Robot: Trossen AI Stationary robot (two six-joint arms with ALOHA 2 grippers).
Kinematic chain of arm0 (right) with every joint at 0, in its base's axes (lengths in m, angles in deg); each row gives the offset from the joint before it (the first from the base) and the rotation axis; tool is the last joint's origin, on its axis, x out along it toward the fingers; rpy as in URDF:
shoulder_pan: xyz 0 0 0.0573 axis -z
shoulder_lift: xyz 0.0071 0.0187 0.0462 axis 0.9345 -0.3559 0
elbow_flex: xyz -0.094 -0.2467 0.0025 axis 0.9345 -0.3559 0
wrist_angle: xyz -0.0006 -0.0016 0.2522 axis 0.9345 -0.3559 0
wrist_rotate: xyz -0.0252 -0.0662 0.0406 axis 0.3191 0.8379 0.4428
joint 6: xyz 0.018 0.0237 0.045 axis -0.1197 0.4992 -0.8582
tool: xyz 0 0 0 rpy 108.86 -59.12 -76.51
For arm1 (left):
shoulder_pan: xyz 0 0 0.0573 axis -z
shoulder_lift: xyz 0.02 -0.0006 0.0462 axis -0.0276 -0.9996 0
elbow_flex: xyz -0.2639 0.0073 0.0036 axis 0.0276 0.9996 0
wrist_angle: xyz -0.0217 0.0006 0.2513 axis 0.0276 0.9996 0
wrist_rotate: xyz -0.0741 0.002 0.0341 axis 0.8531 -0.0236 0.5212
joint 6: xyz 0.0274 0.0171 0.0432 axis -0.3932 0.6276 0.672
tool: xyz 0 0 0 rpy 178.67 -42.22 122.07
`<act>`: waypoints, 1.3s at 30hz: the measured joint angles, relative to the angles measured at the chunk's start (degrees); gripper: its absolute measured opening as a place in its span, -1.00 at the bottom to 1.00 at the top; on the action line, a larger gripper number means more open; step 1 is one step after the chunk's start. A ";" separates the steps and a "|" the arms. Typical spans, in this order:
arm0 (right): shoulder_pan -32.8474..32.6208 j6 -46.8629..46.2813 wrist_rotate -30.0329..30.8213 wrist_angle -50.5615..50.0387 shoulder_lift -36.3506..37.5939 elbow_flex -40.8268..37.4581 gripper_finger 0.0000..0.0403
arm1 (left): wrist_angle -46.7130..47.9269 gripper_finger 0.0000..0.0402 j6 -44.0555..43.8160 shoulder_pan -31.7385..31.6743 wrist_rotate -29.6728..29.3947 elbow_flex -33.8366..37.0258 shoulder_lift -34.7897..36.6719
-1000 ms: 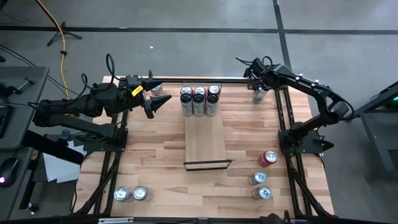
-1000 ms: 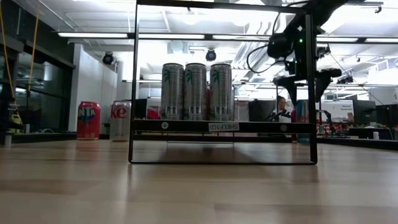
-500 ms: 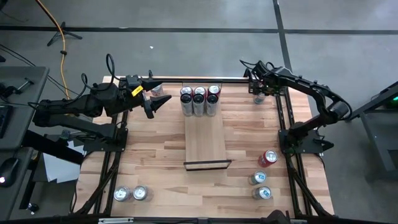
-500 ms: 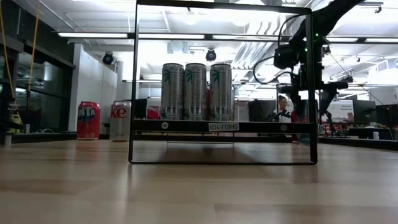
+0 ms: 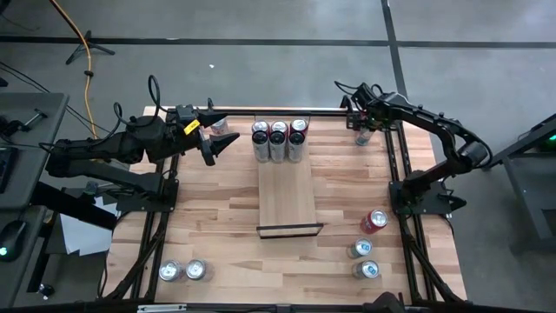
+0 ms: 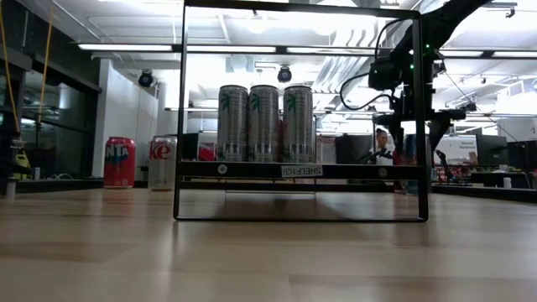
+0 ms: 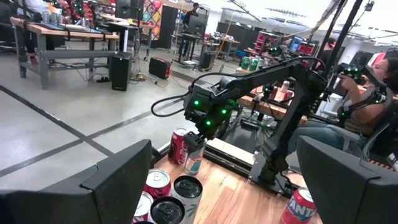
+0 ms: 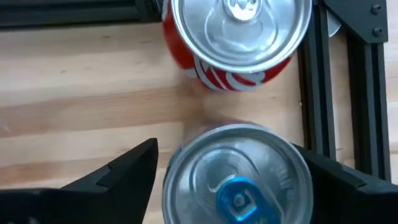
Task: Place canned beverage on shelf
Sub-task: Put the blue soda can on the shelf
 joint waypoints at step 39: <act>-52.14 36.32 -16.26 -18.38 -5.12 39.08 0.08 | -0.09 0.76 -1.51 0.00 -0.04 0.00 -0.02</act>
